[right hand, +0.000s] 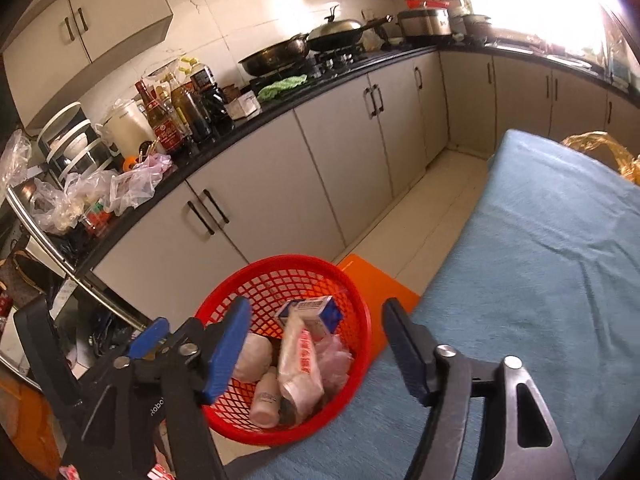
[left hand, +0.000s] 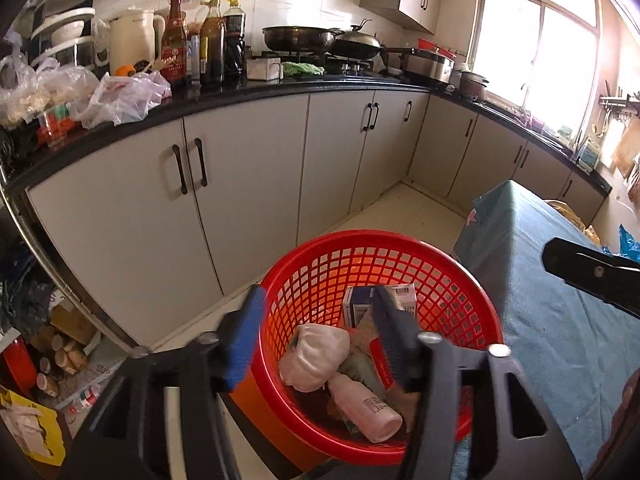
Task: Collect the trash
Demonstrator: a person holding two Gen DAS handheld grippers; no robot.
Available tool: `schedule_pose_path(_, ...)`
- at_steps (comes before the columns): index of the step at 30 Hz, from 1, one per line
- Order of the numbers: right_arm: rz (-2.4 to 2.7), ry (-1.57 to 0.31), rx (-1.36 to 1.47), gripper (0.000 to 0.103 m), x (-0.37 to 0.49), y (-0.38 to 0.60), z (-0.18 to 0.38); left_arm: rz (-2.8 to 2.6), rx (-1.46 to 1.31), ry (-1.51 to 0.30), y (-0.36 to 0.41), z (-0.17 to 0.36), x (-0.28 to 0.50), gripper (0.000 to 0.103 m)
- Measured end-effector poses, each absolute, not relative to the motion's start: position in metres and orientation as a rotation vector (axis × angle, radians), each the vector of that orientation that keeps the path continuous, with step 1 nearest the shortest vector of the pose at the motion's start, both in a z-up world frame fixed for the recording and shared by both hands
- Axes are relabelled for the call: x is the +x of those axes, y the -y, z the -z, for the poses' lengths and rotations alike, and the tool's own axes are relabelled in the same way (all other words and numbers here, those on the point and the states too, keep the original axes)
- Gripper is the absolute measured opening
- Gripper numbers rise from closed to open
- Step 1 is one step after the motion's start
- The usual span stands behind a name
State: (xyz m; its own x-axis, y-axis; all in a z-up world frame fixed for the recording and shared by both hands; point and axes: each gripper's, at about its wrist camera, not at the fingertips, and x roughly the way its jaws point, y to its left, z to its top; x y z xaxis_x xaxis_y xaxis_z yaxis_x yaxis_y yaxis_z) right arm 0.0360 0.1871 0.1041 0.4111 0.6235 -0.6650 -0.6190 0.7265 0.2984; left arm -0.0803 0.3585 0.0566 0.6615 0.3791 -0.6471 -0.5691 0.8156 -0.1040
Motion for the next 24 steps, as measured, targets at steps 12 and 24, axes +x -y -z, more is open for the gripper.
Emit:
schedule_pose_path(12, -0.537, -0.622, -0.285, 0.095, -0.034, -0.115, -0.107, -0.704, -0.143, -0.531, -0.305, -0.086, -0.118, 0.099)
schedule_pose_path(24, -0.465, -0.550, -0.362, 0.097, -0.095, -0.036, -0.087, -0.734, 0.148, -0.481, -0.217, -0.076, -0.152, 0.103)
